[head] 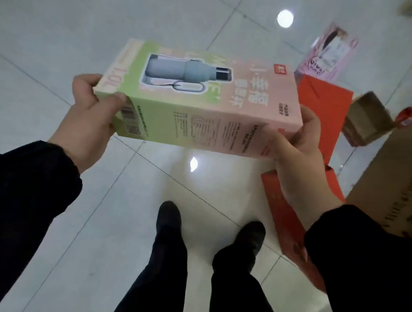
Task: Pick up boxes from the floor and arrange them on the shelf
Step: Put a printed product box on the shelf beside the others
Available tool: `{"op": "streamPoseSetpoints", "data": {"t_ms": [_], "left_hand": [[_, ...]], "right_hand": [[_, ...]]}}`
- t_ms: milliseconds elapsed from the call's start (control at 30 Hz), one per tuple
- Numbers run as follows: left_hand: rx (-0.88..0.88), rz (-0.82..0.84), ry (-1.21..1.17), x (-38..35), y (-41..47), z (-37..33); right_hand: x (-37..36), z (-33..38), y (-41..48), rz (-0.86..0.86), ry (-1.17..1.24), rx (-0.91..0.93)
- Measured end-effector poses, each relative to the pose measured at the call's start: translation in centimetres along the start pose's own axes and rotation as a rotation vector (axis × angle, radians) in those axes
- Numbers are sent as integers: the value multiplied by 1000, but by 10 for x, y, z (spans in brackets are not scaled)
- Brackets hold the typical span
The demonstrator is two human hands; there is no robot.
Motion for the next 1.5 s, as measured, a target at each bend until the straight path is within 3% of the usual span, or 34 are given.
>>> {"op": "streamPoseSetpoints", "data": {"t_ms": [133,333,433,567,667,800,1067,1267,1500], "left_hand": [[-15,-100,10,101,-59,-133],[-184,-511,-99,267,-214,-309],[-282,-727,-68,348,-330,-375],[-389,-1065,-37,431,-508,-439],[-402,-1287,56,465,-646,-463],[-256,-1582,193,465,-836,-465],[180,-2170,454,333,-1138,-474],[388,-2461,487,225,-1264,-494],[616,-2673,542,174,-1308,-510]], "right_hand": [[-22,148,-107,107,-166,163],[-93,328,-298,366,-296,501],[-144,383,-420,516,-333,665],[-220,397,-584,800,-381,822],[-270,376,-702,1001,-385,915],[-318,306,-858,1314,-414,962],[-295,96,-1130,1983,-561,973],[-233,-30,-1258,2332,-738,931],[-198,-119,-1354,2636,-794,897]]}}
Point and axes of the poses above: each hand's wrist, its own y-axis towards the middle knuckle, its own x-axis out of the back of the hand, z = x × y, the point moved 9 cm from there along y, towards the middle knuckle, and after that the axes turned 15 degrees about -x, right-handed, at the moved point
